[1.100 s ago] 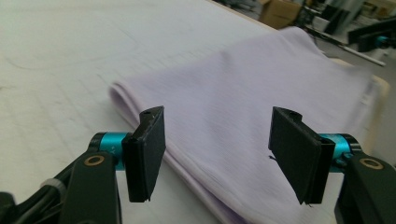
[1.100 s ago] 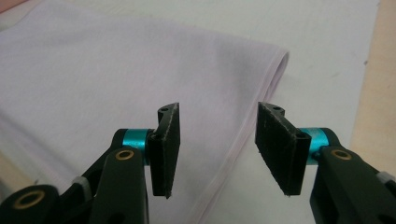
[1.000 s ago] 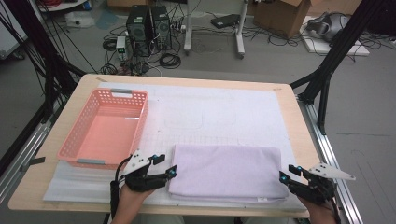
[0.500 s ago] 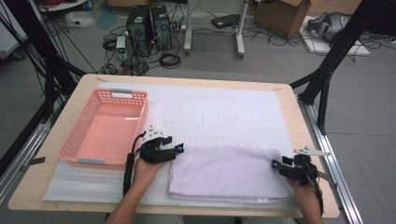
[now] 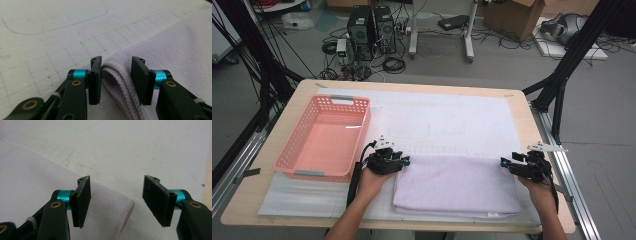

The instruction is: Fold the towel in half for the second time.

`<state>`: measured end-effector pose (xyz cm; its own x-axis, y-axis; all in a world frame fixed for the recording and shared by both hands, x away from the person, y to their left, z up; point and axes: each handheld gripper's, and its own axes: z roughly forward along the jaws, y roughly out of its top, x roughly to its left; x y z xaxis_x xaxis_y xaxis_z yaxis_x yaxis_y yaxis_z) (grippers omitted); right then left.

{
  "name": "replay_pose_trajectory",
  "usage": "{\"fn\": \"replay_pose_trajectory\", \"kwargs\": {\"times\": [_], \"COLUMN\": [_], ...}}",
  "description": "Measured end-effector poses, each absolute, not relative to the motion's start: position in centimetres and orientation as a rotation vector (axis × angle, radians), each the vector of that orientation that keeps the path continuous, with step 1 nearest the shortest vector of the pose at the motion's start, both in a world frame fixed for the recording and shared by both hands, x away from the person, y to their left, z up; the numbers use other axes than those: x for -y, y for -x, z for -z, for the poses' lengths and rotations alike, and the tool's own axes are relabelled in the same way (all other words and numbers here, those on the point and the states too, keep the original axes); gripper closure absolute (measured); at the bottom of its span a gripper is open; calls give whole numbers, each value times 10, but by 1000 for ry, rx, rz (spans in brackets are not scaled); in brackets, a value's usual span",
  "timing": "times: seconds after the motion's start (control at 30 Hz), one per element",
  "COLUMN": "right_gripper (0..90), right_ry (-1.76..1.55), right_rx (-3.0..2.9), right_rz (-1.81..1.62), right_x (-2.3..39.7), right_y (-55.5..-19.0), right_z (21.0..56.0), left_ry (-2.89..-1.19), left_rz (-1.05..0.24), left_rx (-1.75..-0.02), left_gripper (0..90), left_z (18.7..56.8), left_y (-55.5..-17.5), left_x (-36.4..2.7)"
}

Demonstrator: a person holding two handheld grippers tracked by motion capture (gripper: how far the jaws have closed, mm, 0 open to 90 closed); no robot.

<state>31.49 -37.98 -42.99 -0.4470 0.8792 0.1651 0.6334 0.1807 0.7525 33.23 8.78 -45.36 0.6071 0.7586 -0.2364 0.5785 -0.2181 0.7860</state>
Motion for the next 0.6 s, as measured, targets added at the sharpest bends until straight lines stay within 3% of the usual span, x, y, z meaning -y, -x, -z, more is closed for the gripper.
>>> {"fn": "replay_pose_trajectory", "kwargs": {"times": [0.1, 0.13, 0.2, 0.23, 0.43, 0.6], "right_gripper": [404, 463, 716, 788, 816, 816], "right_ry": [-1457, -1449, -1427, -1414, -1306, -1286], "right_rx": [-2248, -2252, -2289, -2300, -2189, -2098], "right_rz": [-1056, -1065, -1114, -1129, -1148, -1156], "right_x": [379, 380, 384, 385, 383, 380], "right_y": [-328, -328, -325, -323, -323, -336], "right_z": [441, 442, 442, 442, 430, 425], "left_ry": [-1899, -1897, -1866, -1836, -1692, -1705], "left_rz": [-230, -237, -255, -264, -363, -408], "left_rx": [-1072, -1070, -1079, -1087, -1106, -1106], "left_gripper": [750, 769, 791, 796, 822, 823], "left_z": [454, 453, 452, 451, 439, 430], "left_y": [-332, -332, -329, -328, -327, -346], "left_x": [-88, -88, -90, -91, -96, -93]}}
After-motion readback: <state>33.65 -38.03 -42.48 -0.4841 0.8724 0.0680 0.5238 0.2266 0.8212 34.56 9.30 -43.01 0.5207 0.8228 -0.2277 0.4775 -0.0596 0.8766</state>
